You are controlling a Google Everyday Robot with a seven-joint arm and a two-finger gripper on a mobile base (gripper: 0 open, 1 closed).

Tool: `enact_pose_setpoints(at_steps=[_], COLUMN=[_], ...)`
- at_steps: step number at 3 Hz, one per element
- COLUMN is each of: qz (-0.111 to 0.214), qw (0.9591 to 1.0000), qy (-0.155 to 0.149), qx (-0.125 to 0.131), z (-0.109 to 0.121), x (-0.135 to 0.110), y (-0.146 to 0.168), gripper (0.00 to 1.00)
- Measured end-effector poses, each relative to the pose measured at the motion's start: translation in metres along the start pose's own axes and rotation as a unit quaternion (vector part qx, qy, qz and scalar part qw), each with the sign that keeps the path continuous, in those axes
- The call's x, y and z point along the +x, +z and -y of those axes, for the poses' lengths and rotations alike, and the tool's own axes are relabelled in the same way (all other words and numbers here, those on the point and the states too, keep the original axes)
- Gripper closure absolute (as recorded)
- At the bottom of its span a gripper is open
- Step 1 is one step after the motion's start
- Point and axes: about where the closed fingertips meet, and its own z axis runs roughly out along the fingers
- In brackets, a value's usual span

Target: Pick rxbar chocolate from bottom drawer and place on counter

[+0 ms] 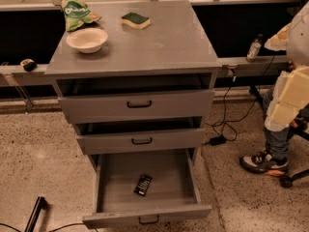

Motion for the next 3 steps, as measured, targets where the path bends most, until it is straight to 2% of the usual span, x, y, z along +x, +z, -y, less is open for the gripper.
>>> enact_pose_setpoints(at_steps=[1,2,3], qz=[0.0,-0.001,0.04], qw=[1.0,0.9998,0.9966], qy=[0.0,-0.014,-0.025], qx=[0.0,-0.013,-0.067], z=[0.0,-0.003,-0.027], x=[0.0,-0.011,-0.043], y=[0.0,0.01,0.072], gripper=[0.0,0.0,0.0])
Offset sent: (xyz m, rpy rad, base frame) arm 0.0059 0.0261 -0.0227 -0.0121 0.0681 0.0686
